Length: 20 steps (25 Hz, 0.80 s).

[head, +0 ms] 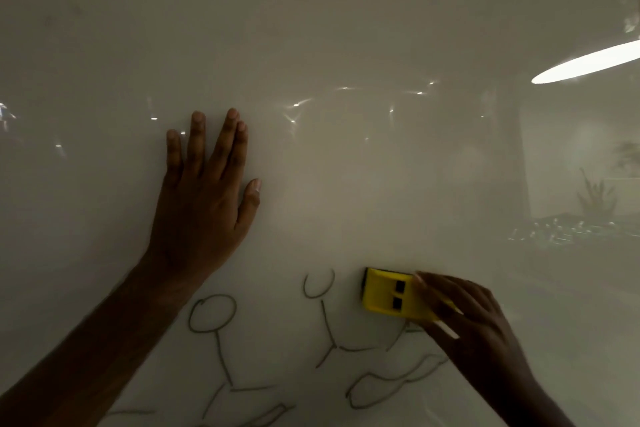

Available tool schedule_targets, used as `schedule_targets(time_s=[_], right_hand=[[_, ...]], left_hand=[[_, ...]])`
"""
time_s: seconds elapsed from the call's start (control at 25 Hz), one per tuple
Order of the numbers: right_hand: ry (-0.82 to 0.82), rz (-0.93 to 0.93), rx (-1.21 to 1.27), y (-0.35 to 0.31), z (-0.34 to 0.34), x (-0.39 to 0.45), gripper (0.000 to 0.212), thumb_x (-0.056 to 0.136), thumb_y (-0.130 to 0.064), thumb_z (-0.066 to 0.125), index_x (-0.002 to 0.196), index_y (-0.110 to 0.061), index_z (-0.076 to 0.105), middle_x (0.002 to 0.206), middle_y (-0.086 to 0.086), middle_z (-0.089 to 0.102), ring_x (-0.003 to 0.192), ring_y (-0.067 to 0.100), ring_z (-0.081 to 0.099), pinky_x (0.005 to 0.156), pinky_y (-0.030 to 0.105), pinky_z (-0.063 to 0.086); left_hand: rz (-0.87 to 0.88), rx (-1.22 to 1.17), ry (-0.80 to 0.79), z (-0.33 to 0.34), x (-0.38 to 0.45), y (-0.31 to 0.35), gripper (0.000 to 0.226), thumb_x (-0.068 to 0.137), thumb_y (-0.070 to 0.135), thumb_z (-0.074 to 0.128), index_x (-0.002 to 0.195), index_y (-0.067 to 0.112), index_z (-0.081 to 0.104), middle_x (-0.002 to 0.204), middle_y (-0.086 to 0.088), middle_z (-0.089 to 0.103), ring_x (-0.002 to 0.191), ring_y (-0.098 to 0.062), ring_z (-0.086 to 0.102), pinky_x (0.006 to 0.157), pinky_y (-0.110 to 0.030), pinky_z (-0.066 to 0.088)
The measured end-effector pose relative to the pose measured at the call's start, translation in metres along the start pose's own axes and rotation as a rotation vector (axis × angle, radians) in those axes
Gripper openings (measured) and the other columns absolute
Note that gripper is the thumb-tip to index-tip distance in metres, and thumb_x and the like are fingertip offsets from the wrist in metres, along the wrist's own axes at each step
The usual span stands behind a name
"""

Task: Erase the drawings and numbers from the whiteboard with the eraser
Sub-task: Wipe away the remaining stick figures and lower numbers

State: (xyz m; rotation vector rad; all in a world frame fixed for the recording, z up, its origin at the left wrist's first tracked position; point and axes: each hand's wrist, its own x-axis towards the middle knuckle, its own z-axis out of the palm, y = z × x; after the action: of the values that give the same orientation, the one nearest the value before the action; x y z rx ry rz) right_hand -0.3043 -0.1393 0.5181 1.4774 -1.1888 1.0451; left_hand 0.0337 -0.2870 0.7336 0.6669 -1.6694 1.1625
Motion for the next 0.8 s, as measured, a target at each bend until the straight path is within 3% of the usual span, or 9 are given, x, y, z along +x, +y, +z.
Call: schedule_targets(time_s=[0.08, 0.24, 0.4, 0.52, 0.68, 0.8], right_hand=[[0.021, 0.107, 0.000, 0.019, -0.009, 0.003, 0.051, 0.101, -0.047, 0.058, 0.142, -0.017, 0.062, 0.145, -0.006, 0.059, 0.122, 0.026, 0.062, 0.100, 0.041, 0.049], [0.085, 0.230, 0.048, 0.018, -0.004, 0.047, 0.058, 0.091, -0.032, 0.081, 0.144, -0.018, 0.062, 0.143, -0.001, 0.063, 0.122, 0.029, 0.063, 0.096, 0.052, 0.053], [0.052, 0.078, 0.079, -0.036, 0.016, 0.050, 0.055, 0.097, -0.041, 0.069, 0.148, -0.025, 0.056, 0.146, -0.005, 0.061, 0.126, 0.021, 0.059, 0.102, 0.040, 0.047], [-0.016, -0.077, 0.042, -0.042, 0.016, 0.015, 0.048, 0.105, -0.043, 0.061, 0.148, -0.022, 0.057, 0.149, -0.006, 0.058, 0.128, 0.019, 0.060, 0.100, 0.040, 0.048], [-0.026, -0.047, -0.033, -0.011, 0.001, 0.021, 0.048, 0.105, -0.047, 0.056, 0.146, -0.021, 0.058, 0.148, -0.006, 0.058, 0.122, 0.029, 0.064, 0.101, 0.040, 0.046], [0.053, -0.010, -0.006, -0.021, 0.000, 0.074, 0.052, 0.099, -0.044, 0.066, 0.146, -0.022, 0.060, 0.143, -0.003, 0.063, 0.119, 0.028, 0.063, 0.098, 0.041, 0.046]], left_hand=[[0.008, -0.002, 0.002, 0.000, -0.001, 0.001, 0.073, 0.111, 0.041, 0.034, 0.172, 0.003, 0.018, 0.182, -0.013, 0.013, 0.166, -0.049, 0.009, 0.134, -0.062, 0.002], [-0.002, -0.016, -0.001, 0.000, -0.003, 0.006, 0.072, 0.111, 0.039, 0.034, 0.172, 0.004, 0.019, 0.182, -0.013, 0.014, 0.165, -0.050, 0.009, 0.134, -0.063, 0.003], [-0.005, -0.033, -0.009, -0.001, -0.003, 0.006, 0.072, 0.111, 0.039, 0.035, 0.172, 0.003, 0.020, 0.181, -0.014, 0.015, 0.166, -0.049, 0.010, 0.134, -0.063, 0.005], [0.023, -0.031, -0.030, -0.003, -0.008, -0.001, 0.073, 0.111, 0.040, 0.034, 0.172, 0.003, 0.019, 0.182, -0.013, 0.015, 0.166, -0.047, 0.011, 0.134, -0.063, 0.007], [0.041, -0.022, -0.046, -0.006, -0.024, -0.014, 0.072, 0.111, 0.040, 0.034, 0.172, 0.006, 0.019, 0.182, -0.010, 0.014, 0.167, -0.045, 0.010, 0.134, -0.063, 0.007], [0.026, -0.018, -0.046, -0.008, -0.027, -0.015, 0.071, 0.111, 0.040, 0.035, 0.172, 0.006, 0.020, 0.182, -0.010, 0.016, 0.167, -0.045, 0.010, 0.134, -0.064, 0.008]])
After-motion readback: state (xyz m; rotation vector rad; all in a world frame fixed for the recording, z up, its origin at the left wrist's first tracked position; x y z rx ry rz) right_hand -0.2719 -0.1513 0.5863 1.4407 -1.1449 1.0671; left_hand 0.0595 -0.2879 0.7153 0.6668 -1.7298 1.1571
